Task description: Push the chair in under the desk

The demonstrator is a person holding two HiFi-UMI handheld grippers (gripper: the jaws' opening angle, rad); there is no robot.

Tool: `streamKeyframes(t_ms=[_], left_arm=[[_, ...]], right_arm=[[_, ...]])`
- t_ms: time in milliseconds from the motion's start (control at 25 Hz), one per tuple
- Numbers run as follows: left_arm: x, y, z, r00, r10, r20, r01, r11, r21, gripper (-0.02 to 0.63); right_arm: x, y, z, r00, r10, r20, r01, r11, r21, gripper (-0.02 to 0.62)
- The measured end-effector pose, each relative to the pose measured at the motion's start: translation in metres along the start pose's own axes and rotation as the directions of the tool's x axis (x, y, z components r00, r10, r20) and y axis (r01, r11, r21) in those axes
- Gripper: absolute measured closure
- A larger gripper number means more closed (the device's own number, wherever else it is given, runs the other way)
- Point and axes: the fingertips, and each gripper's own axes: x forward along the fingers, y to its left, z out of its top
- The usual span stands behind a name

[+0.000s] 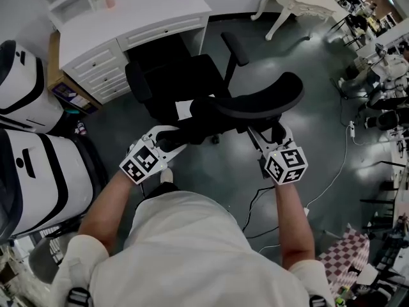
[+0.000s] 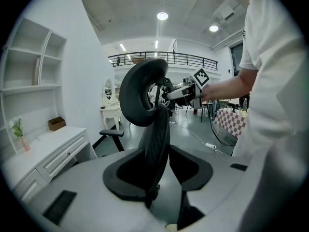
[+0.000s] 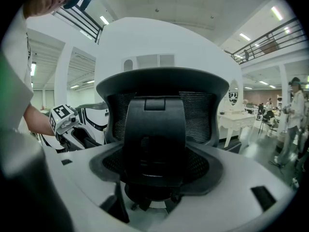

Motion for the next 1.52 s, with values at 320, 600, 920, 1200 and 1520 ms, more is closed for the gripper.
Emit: streamKeyframes(t_ms=[320,600,920,1200,1520], left_arm=[[0.0,0.019,0.0,1.0,-0.013,-0.003,0.013,1.0,0.003,0.456],[-0.001,0.035,-0.002,1.0,-0.008,0.007,0.008,1.0,0.01,0.454],[-0.004,0.053,-0.001,1.0,-0.007,0.01,0.006,1.0,0.013,0.453],[-0.003,0.066,0.0,1.0,-0.001,0.023,0.001,1.0,0.014,0.451],[-0.007,0.083,-0.001,0.999,0.011,0.031,-0.011,1.0,0.02,0.449]], right_arm=[[0.018,-0.002,0.006,1.0,0.002,-0.002,-0.002,1.0,-0.001,0.284],[0.033,-0.003,0.01,1.0,0.0,0.0,0.0,1.0,0.002,0.284],[0.05,-0.002,0.018,1.0,-0.001,-0.004,0.001,1.0,0.003,0.284],[0.062,-0.006,0.023,1.0,-0.002,-0.01,0.002,1.0,0.005,0.284],[0.078,-0.003,0.029,1.0,-0.006,-0.012,0.006,1.0,0.008,0.284]])
